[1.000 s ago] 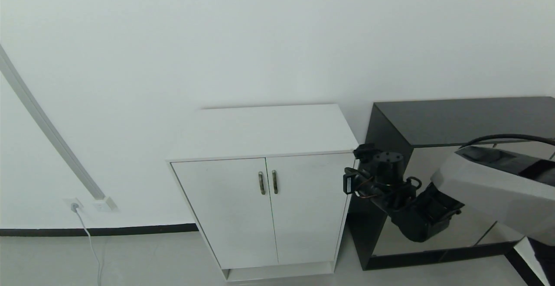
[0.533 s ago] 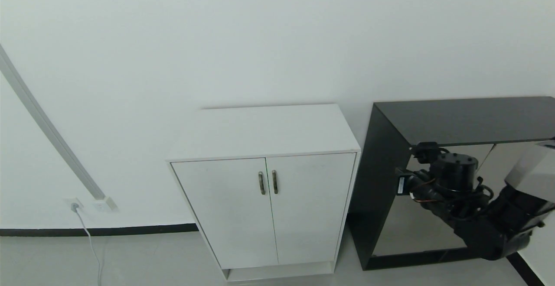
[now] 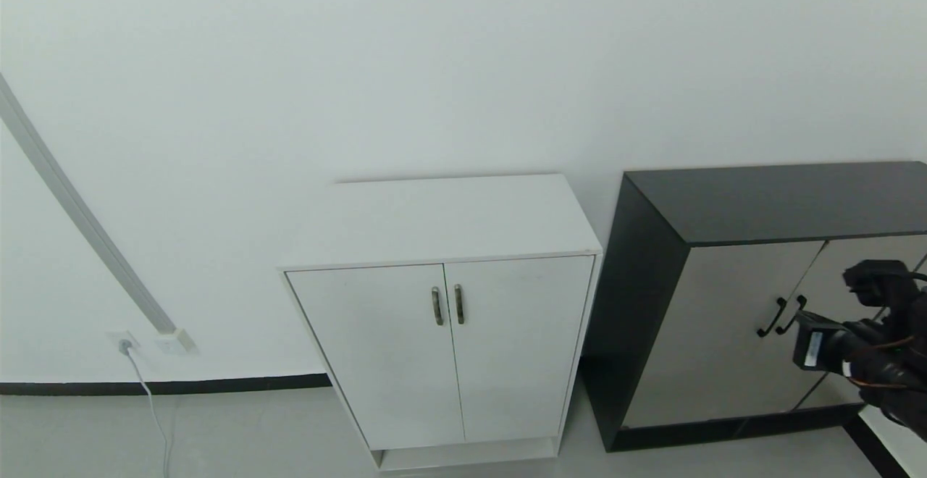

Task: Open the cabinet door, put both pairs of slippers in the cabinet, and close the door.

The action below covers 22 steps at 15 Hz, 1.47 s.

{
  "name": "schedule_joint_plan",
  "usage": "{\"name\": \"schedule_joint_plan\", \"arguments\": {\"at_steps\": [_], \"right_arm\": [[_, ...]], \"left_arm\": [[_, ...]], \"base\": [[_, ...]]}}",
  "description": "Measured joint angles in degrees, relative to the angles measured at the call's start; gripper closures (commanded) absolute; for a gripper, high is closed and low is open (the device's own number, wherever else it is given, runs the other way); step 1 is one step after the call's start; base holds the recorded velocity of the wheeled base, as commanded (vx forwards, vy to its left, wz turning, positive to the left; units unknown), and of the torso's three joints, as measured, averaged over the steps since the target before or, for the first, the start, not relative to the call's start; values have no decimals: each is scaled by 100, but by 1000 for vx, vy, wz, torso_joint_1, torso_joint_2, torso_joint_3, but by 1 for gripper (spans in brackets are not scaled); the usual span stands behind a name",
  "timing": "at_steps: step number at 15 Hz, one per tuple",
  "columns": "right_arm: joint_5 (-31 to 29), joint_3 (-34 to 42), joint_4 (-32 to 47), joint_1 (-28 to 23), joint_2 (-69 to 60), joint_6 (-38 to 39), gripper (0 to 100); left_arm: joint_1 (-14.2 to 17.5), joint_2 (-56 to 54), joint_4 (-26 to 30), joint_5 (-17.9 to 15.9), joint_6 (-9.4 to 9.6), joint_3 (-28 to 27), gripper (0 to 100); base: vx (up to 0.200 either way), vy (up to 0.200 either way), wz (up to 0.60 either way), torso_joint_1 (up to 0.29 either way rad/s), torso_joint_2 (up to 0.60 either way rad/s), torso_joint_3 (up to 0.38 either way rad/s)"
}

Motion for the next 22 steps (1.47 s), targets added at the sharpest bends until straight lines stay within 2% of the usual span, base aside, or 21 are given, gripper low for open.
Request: {"name": "schedule_joint_plan", "arguments": {"at_steps": [2,5,13,20,22], "right_arm": [[9,369,98,-449,-524,-108,100],[124,714,612,-780,-1447,-177,100],[636,544,4269,-766,-4428,-243,100],[1304,709,6836,-758,-6705,-240,100],[1385,908,7035,-746,-7180,-243,100]], "left_arm": [[0,0,0,0,0,0,100],[2,0,0,0,0,2,100],[0,0,0,0,0,0,100],[2,0,0,0,6,0,100],[-4,0,0,0,4,0,100]], "base": [[0,0,0,0,0,0],[0,0,0,0,0,0],[0,0,0,0,0,0],[0,0,0,0,0,0],[0,0,0,0,0,0]]}}
